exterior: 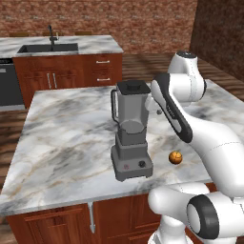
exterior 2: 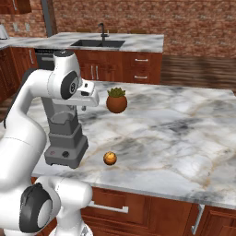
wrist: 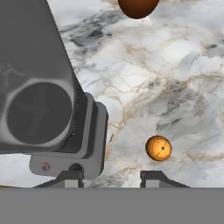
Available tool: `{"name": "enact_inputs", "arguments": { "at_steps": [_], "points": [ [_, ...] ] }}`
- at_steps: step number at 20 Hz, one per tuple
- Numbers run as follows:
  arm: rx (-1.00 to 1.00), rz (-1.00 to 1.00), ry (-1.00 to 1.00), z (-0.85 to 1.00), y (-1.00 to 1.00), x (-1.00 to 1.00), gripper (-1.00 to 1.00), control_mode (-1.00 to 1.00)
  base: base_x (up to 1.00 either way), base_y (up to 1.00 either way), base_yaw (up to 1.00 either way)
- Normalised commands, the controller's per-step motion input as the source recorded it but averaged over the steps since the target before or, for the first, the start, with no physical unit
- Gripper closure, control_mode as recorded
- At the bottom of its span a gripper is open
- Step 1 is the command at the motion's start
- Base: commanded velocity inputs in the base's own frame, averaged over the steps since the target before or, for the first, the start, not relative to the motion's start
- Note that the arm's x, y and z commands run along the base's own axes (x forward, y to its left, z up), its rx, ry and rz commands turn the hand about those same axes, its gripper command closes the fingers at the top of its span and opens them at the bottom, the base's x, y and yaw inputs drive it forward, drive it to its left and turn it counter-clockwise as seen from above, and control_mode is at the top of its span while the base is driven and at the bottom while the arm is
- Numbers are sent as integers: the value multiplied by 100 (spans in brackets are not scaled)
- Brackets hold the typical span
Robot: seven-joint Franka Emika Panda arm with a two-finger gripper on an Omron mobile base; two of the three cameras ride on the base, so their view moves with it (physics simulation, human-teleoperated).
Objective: Open the blender lid, put the orange in the blender, close the lid, and start the blender.
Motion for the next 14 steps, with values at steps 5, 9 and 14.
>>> {"name": "enact_inputs", "arguments": {
  "at_steps": [5, 9, 14],
  "points": [
    [0, 0, 0, 0, 0, 0, -100, -100, 0, 0, 0],
    [0, 0, 0, 0, 0, 0, -100, -100, 0, 0, 0],
    [0, 0, 0, 0, 0, 0, -100, -100, 0, 0, 0]
  ]
}}
